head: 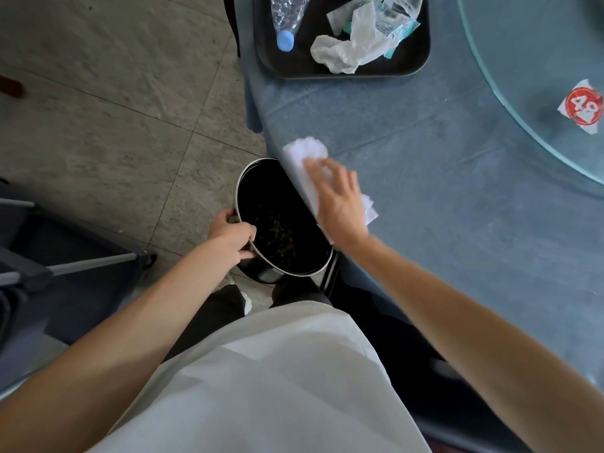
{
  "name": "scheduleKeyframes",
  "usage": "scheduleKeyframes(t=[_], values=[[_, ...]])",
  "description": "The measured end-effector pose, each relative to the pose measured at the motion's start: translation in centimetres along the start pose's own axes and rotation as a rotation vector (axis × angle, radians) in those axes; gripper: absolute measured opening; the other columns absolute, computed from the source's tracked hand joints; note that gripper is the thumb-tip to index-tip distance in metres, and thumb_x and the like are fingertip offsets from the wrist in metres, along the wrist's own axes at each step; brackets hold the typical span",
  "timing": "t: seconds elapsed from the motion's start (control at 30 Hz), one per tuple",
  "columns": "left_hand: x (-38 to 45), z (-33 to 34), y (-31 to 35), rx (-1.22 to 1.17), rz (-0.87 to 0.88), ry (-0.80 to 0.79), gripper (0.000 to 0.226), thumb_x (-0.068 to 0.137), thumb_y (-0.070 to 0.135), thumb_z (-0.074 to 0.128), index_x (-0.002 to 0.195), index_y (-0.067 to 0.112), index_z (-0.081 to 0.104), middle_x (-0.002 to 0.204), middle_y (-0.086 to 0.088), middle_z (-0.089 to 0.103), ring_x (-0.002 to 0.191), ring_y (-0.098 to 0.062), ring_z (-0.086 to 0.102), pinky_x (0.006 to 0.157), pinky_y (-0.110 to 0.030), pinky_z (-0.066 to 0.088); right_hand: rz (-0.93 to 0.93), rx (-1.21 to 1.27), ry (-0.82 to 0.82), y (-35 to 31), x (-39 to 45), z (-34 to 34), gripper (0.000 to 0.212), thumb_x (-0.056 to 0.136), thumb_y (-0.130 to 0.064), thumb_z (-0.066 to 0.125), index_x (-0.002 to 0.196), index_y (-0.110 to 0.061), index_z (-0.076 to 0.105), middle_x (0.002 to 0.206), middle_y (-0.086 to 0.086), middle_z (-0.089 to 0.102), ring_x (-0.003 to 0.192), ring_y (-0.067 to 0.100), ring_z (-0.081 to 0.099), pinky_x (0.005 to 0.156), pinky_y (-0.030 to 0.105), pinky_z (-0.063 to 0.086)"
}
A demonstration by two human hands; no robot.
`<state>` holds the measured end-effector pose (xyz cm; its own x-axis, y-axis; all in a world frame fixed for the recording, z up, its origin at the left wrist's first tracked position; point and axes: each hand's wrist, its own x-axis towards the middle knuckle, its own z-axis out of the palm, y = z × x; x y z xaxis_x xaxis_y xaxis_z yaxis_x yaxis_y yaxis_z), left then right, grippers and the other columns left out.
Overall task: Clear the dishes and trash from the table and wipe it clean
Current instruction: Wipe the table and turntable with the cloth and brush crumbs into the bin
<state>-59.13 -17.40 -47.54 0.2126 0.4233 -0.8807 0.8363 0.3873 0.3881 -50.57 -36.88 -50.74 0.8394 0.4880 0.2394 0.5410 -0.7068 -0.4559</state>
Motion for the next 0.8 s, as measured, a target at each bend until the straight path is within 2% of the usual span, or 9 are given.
scheduleKeyframes(t=[0.07, 0.17, 0.3, 0.4, 0.47, 0.53, 0.63, 0.73, 0.8], values=[[-0.2, 0.1, 0.1, 0.019, 0.007, 0.001, 0.07, 0.078, -0.02, 0.053, 0.13, 0.026, 0.052, 0.132, -0.01, 0.055, 0.117, -0.037, 0.058, 0.058, -0.041, 0.059, 0.117, -0.056, 0.089, 2.7, 3.0, -2.8, 0.066, 0.086, 0.01, 0.049, 0.146, -0.015, 0.057, 0.139, 0.02, 0.055, 0.11, 0.042, 0.052, 0.094, 0.046, 0.047], [-0.4, 0.2, 0.1, 0.02, 0.01, -0.002, 0.062, 0.078, -0.02, 0.053, 0.118, 0.028, 0.05, 0.131, -0.01, 0.055, 0.115, -0.036, 0.059, 0.055, -0.039, 0.058, 0.265, -0.158, 0.183, 7.5, 6.7, -6.1, 0.065, 0.088, 0.004, 0.037, 0.147, -0.018, 0.055, 0.141, 0.019, 0.055, 0.112, 0.044, 0.052, 0.092, 0.046, 0.047], [-0.7, 0.5, -0.2, -0.013, 0.022, -0.005, 0.06, 0.078, -0.02, 0.051, 0.115, 0.027, 0.05, 0.128, -0.008, 0.056, 0.114, -0.035, 0.059, 0.055, -0.038, 0.059, 0.422, -0.285, 0.042, 11.6, 6.4, -6.3, 0.078, 0.082, 0.011, 0.037, 0.153, -0.02, 0.044, 0.147, 0.015, 0.048, 0.11, 0.044, 0.049, 0.091, 0.051, 0.047], [-0.7, 0.6, -0.6, -0.045, 0.031, -0.004, 0.058, 0.078, -0.02, 0.051, 0.114, 0.026, 0.051, 0.126, -0.008, 0.056, 0.112, -0.034, 0.06, 0.066, -0.045, 0.062, 0.373, -0.351, -0.052, 9.4, 2.6, -3.0, 0.074, 0.087, 0.01, 0.037, 0.156, -0.016, 0.039, 0.148, 0.019, 0.046, 0.098, 0.043, 0.05, 0.082, 0.053, 0.048], [-0.3, 0.5, -1.0, -0.053, 0.032, -0.005, 0.059, 0.078, -0.019, 0.051, 0.117, 0.026, 0.051, 0.126, -0.008, 0.057, 0.111, -0.033, 0.061, 0.069, -0.046, 0.063, 0.295, -0.321, -0.069, 6.1, 0.1, -0.6, 0.07, 0.091, 0.007, 0.047, 0.156, -0.017, 0.039, 0.148, 0.017, 0.043, 0.095, 0.04, 0.046, 0.079, 0.051, 0.049], [0.2, 0.2, -1.6, -0.067, 0.031, -0.014, 0.061, 0.077, -0.019, 0.05, 0.119, 0.026, 0.052, 0.125, -0.007, 0.057, 0.111, -0.031, 0.061, 0.061, -0.042, 0.062, 0.091, -0.287, -0.058, 1.9, -2.4, 1.5, 0.07, 0.088, 0.007, 0.055, 0.154, -0.012, 0.04, 0.146, 0.017, 0.04, 0.089, 0.036, 0.045, 0.074, 0.047, 0.048], [0.8, -0.3, -2.7, -0.066, 0.029, -0.045, 0.065, 0.078, -0.018, 0.05, 0.124, 0.027, 0.051, 0.124, -0.005, 0.058, 0.11, -0.027, 0.061, 0.051, -0.033, 0.059, -0.161, -0.265, -0.228, -3.3, -6.6, 5.0, 0.065, 0.088, 0.0, 0.058, 0.152, -0.008, 0.046, 0.147, 0.014, 0.036, 0.084, 0.032, 0.041, 0.068, 0.043, 0.048], [1.6, -1.0, -4.2, -0.059, 0.036, -0.076, 0.068, 0.078, -0.017, 0.049, 0.13, 0.026, 0.051, 0.121, -0.004, 0.061, 0.106, -0.025, 0.064, 0.053, -0.034, 0.059, -0.066, -0.138, -0.287, -5.1, -7.4, 7.0, 0.065, 0.09, -0.004, 0.066, 0.151, -0.007, 0.042, 0.148, 0.012, 0.033, 0.085, 0.034, 0.046, 0.069, 0.045, 0.049], [2.1, -1.7, -4.5, -0.06, 0.044, -0.082, 0.068, 0.08, -0.017, 0.049, 0.131, 0.026, 0.052, 0.122, -0.003, 0.063, 0.11, -0.03, 0.065, 0.056, -0.038, 0.06, -0.009, -0.072, -0.271, -5.5, -6.3, 6.2, 0.06, 0.094, -0.001, 0.051, 0.153, -0.008, 0.041, 0.149, 0.01, 0.034, 0.089, 0.034, 0.044, 0.069, 0.042, 0.047]])
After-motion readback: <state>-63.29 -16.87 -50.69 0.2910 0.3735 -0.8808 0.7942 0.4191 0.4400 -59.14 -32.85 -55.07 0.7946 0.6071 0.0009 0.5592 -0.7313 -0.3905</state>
